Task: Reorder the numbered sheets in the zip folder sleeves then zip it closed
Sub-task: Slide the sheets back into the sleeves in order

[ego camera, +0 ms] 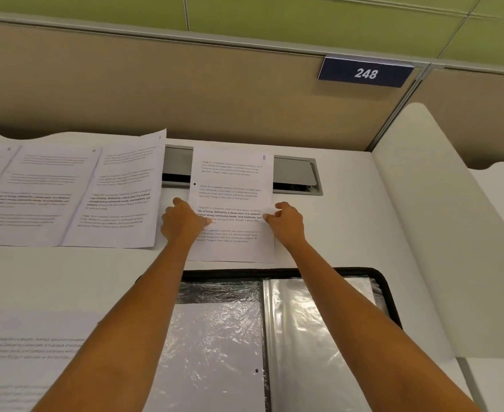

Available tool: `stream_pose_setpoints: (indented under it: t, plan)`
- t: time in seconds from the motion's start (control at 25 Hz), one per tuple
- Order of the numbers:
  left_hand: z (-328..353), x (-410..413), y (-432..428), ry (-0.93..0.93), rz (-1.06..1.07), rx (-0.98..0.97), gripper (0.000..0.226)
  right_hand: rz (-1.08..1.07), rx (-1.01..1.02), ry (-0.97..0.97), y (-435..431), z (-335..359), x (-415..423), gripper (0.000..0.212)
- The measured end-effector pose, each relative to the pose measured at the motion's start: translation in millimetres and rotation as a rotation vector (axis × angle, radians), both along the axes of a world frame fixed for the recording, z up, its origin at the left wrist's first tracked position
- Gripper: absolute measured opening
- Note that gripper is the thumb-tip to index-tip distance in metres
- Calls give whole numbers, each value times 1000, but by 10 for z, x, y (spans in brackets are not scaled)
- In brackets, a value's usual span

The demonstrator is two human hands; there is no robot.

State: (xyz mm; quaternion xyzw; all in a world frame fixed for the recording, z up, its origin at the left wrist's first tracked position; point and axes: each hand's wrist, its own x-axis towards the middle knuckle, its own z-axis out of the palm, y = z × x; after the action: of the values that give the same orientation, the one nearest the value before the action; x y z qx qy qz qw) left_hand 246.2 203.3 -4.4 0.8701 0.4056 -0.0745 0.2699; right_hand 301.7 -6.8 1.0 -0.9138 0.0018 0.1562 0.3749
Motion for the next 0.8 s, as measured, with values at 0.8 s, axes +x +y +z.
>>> stream_pose_setpoints:
  t: [0.8]
  plan:
    - [179, -160, -134, -567, -17, -733, 40, -306, 369, 177, 36, 41, 27, 67]
